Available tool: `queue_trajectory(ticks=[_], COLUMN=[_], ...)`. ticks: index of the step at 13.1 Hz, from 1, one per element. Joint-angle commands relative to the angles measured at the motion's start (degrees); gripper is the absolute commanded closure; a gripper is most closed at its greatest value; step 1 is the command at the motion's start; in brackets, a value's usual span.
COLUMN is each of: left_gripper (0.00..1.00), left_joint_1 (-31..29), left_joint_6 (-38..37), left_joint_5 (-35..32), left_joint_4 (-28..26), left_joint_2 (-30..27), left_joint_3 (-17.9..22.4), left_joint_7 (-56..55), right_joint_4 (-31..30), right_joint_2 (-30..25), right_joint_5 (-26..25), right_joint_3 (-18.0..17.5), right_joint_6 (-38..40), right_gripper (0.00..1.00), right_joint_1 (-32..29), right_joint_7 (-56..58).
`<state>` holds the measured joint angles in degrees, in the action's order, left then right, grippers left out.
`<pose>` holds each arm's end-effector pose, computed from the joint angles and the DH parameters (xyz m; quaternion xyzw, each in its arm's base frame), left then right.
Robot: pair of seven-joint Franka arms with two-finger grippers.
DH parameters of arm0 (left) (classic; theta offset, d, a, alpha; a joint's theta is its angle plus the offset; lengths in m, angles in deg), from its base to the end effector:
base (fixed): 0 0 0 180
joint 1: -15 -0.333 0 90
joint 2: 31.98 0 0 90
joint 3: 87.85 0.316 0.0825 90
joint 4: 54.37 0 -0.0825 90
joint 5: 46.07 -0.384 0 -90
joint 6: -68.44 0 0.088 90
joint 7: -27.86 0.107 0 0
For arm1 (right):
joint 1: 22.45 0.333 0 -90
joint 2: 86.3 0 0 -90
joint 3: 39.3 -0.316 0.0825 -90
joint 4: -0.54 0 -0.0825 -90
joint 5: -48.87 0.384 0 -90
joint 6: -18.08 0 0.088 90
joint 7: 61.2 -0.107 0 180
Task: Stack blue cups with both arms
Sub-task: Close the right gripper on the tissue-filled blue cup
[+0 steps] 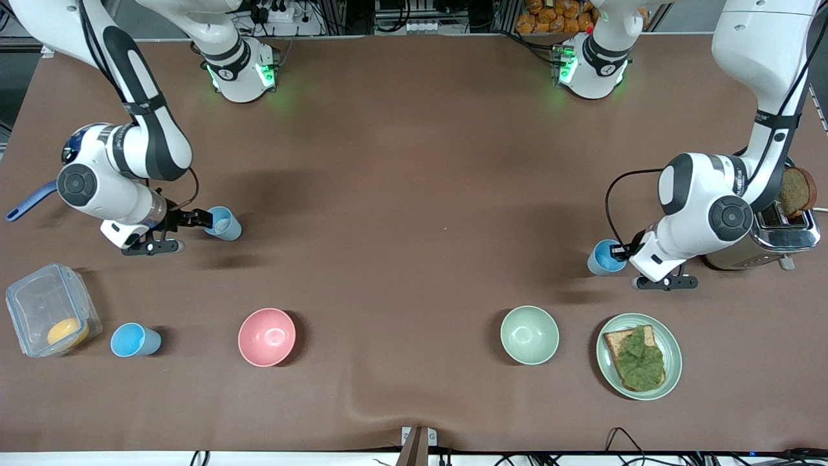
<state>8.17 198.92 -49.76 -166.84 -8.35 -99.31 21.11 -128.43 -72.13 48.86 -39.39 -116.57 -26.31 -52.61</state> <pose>0.6041 -0.0433 0.2594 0.9989 0.0029 -0.0457 0.0122 0.5238 -0.0345 0.2426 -0.9964 -0.0420 0.0736 0.0081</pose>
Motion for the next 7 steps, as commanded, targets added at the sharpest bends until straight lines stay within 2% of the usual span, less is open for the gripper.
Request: queue_trajectory(ticks=[1,4,7], left_gripper=[1.00,1.00,1.00], left_joint_1=[0.33,0.59,0.77], left_joint_6=[-1.37,-2.60,-2.87], left_joint_5=[-1.32,-1.32,-1.32], left_joint_4=[1.29,2.08,2.17], left_joint_2=[0.10,0.19,0.28], left_joint_3=[-0.14,-0.14,-0.14], left_joint_7=[-1.69,-1.78,-2.21], right_joint_4=[-0.58,-0.58,-0.41], right_joint_2=[0.77,1.03,0.94], right_joint_5=[0.09,1.67,3.43], right_joint_3=[-0.52,-0.52,-0.52], right_joint_6=[-1.58,-1.40,-0.70], right_gripper=[0.28,0.58,1.00], right_joint_1=[-0.54,-0.27,0.51], right_joint_7=[0.47,0.38,-0.06])
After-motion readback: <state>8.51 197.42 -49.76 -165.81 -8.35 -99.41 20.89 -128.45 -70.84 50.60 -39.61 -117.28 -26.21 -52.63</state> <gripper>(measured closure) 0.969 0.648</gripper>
